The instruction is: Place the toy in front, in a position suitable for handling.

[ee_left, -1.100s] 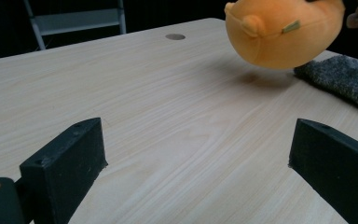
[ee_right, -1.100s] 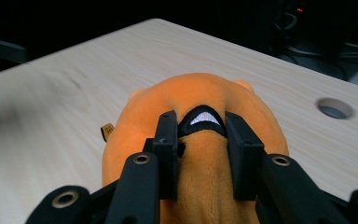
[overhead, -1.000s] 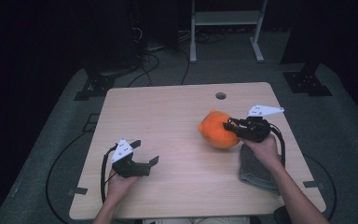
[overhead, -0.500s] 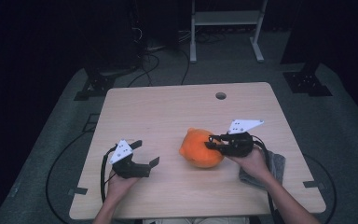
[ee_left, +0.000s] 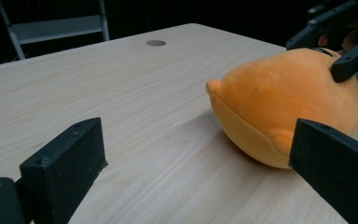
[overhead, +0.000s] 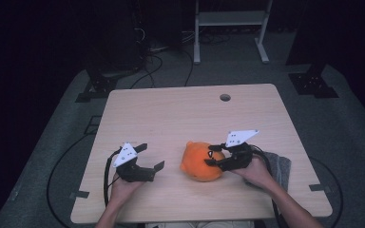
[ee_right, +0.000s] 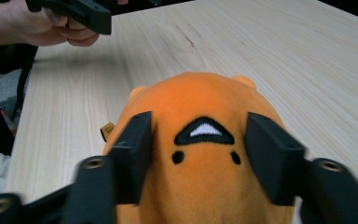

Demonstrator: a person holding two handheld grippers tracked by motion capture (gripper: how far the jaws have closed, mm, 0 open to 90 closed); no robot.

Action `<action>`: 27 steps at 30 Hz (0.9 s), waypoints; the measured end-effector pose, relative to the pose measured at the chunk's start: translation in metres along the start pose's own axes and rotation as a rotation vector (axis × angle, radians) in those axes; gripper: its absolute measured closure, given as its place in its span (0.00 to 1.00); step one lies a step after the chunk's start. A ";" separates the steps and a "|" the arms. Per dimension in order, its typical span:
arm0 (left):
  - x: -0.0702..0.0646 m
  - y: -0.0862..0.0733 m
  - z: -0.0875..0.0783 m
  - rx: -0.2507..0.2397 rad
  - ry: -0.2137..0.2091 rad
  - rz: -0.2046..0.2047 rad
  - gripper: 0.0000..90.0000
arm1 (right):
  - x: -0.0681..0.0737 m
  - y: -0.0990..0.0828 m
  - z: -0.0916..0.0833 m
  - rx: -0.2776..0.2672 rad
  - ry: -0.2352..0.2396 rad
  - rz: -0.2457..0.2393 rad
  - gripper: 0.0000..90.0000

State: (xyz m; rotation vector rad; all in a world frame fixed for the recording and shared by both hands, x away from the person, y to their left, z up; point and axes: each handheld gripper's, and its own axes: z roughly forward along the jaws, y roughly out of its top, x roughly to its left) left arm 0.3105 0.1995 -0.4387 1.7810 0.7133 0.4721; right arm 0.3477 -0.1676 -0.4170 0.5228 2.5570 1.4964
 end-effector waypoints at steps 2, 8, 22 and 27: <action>-0.001 0.000 0.000 -0.003 -0.001 0.003 0.03 | 0.000 0.001 -0.007 -0.015 -0.004 0.004 0.38; -0.001 0.001 -0.001 -0.004 -0.007 0.006 0.03 | -0.002 -0.004 -0.038 -0.033 -0.049 0.027 0.35; -0.004 0.002 -0.001 -0.033 -0.013 0.003 0.04 | -0.027 -0.056 -0.107 0.066 -0.252 0.151 0.38; -0.005 0.002 0.000 -0.032 -0.016 0.013 0.04 | -0.030 -0.086 -0.109 0.151 -0.292 0.163 0.40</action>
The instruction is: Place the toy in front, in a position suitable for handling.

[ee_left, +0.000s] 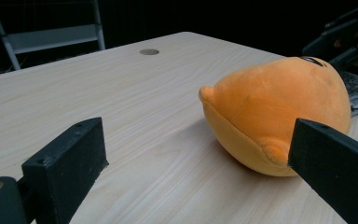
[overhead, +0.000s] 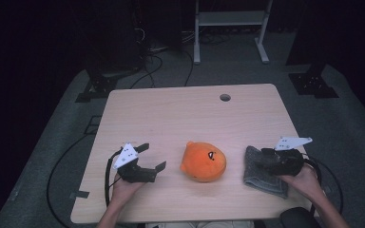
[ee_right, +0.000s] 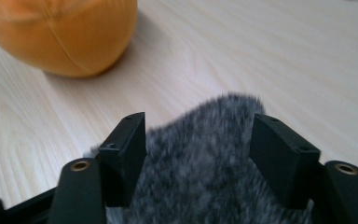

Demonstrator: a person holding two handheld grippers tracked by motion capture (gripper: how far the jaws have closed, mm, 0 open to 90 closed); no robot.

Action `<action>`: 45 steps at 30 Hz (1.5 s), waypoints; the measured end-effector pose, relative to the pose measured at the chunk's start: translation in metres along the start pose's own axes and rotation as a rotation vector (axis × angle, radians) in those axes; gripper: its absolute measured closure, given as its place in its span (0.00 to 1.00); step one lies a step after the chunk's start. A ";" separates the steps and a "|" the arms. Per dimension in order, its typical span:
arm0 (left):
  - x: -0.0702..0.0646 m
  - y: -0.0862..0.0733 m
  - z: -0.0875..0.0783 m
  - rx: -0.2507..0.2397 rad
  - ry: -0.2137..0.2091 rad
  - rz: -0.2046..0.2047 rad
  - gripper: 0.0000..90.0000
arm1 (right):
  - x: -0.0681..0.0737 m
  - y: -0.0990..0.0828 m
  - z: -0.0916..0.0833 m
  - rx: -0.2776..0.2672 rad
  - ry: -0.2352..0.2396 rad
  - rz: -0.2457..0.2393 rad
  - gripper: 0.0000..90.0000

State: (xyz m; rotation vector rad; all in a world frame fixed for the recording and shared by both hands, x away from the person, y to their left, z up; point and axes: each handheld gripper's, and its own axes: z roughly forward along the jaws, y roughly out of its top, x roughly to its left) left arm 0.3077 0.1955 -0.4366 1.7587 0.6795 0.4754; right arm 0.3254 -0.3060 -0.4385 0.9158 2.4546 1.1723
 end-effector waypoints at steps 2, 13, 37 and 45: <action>0.000 0.000 0.001 0.000 -0.001 -0.001 0.04 | -0.002 -0.005 0.001 0.002 0.006 0.016 0.41; -0.004 0.006 0.003 -0.045 -0.047 -0.037 0.04 | -0.009 -0.017 0.023 0.104 -0.050 0.039 0.49; -0.018 0.029 0.076 0.104 -0.287 0.080 0.08 | 0.034 0.024 0.001 -0.145 0.117 -0.089 0.86; -0.027 0.027 0.099 0.150 -0.333 0.085 0.08 | 0.072 0.055 0.014 -0.224 0.224 -0.180 0.86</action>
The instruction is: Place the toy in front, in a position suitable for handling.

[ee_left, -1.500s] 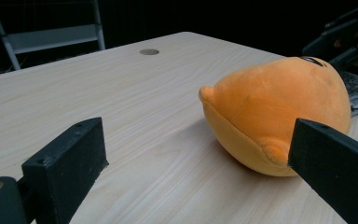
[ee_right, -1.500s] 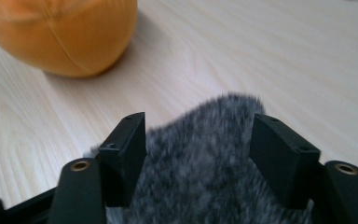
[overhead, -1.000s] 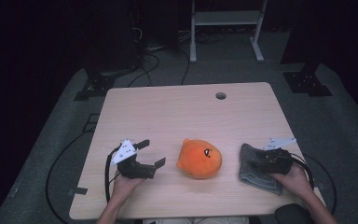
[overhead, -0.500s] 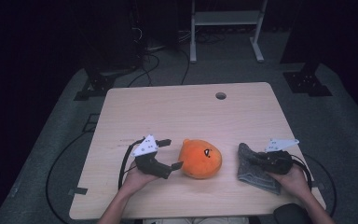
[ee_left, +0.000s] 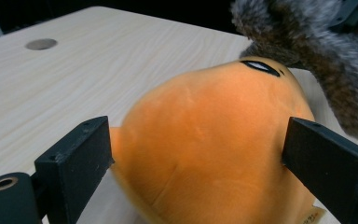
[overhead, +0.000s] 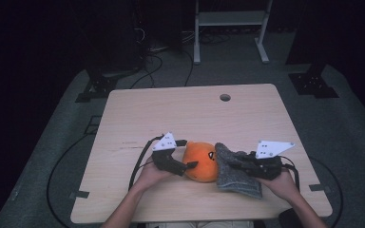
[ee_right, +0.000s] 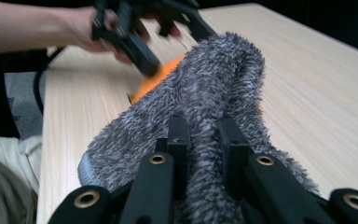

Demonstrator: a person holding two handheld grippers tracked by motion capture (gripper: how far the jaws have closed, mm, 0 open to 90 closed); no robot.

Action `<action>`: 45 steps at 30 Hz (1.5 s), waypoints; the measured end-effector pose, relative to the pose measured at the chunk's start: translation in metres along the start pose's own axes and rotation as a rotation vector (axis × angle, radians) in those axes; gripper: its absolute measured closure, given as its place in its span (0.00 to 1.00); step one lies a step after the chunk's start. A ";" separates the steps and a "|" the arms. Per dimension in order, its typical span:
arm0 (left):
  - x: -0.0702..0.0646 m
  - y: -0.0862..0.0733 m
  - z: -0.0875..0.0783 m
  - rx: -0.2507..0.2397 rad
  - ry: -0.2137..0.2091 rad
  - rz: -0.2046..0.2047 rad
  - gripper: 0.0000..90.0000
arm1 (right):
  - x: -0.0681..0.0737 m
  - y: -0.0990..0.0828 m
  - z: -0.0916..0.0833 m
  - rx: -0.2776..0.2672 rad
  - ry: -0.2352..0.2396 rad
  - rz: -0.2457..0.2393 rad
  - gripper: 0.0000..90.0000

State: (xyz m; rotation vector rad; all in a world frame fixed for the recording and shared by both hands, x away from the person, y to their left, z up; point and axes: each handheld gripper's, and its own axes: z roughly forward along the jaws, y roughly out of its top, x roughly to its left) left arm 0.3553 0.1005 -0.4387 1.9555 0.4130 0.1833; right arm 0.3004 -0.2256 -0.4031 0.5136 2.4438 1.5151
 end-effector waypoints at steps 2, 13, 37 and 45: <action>-0.001 -0.001 0.005 0.018 -0.024 -0.011 0.10 | 0.002 0.005 0.007 -0.007 0.008 -0.011 0.86; -0.022 -0.007 -0.007 0.037 -0.060 0.022 0.27 | -0.003 -0.005 0.028 0.106 -0.063 -0.061 0.87; -0.016 -0.004 -0.005 0.054 -0.004 0.028 0.57 | -0.025 -0.035 0.009 0.136 -0.067 0.086 0.87; -0.016 -0.005 -0.026 0.050 0.029 0.005 0.59 | -0.002 0.023 0.030 0.038 0.033 -0.033 0.87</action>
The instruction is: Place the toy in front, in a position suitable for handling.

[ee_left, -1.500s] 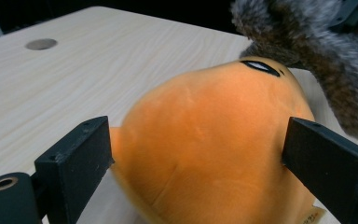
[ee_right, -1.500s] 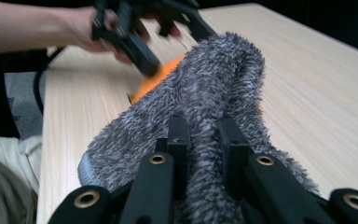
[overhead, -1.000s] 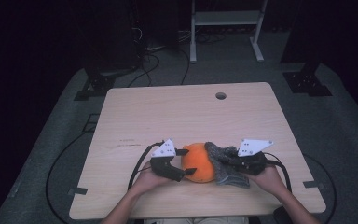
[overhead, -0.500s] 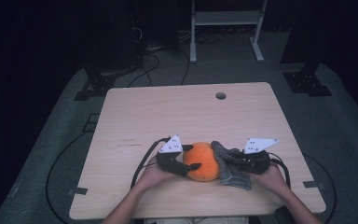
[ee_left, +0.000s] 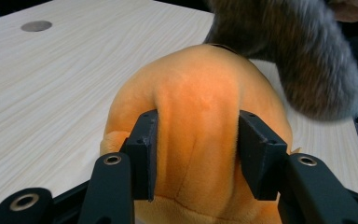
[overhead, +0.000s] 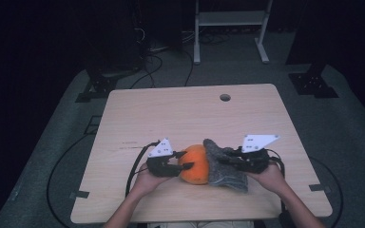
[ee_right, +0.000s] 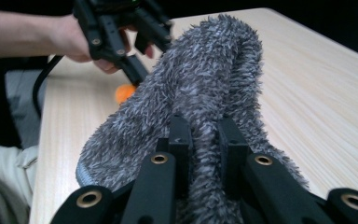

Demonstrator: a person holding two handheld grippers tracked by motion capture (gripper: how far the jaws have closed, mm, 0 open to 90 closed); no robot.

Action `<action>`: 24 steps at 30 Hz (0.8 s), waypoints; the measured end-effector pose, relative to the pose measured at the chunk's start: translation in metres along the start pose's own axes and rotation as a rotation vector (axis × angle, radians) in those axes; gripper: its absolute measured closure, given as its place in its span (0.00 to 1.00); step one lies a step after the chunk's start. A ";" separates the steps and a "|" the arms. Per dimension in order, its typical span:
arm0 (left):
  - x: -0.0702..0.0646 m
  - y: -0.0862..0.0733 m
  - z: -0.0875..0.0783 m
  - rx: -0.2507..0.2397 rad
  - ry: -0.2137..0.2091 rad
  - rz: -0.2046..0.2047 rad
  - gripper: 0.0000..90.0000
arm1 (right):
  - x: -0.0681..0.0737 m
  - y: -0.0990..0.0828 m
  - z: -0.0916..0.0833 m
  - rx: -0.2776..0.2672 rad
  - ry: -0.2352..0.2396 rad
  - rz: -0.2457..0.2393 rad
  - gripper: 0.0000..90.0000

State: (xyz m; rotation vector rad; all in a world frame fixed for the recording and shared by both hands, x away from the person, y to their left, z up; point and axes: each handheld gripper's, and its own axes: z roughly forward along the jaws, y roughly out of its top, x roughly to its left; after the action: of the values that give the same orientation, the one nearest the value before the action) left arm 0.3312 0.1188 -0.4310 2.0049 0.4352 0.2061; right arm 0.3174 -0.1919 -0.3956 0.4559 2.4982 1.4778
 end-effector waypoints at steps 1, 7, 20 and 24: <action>0.000 -0.001 -0.001 0.009 0.006 0.006 0.59 | 0.000 0.000 0.000 0.000 0.000 0.000 0.87; 0.007 -0.006 0.000 0.012 0.013 -0.038 0.55 | -0.001 -0.012 0.020 0.077 -0.049 -0.004 0.88; 0.006 -0.007 0.005 0.006 0.031 -0.050 0.50 | 0.001 -0.031 0.009 0.130 -0.108 0.022 0.75; 0.007 -0.008 0.004 0.003 0.028 -0.050 0.50 | 0.003 -0.027 0.012 0.103 -0.123 0.011 0.60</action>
State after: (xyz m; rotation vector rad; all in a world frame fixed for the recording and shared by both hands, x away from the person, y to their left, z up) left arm 0.3367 0.1213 -0.4404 1.9935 0.5031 0.2032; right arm 0.3145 -0.1933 -0.4255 0.5607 2.4864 1.2883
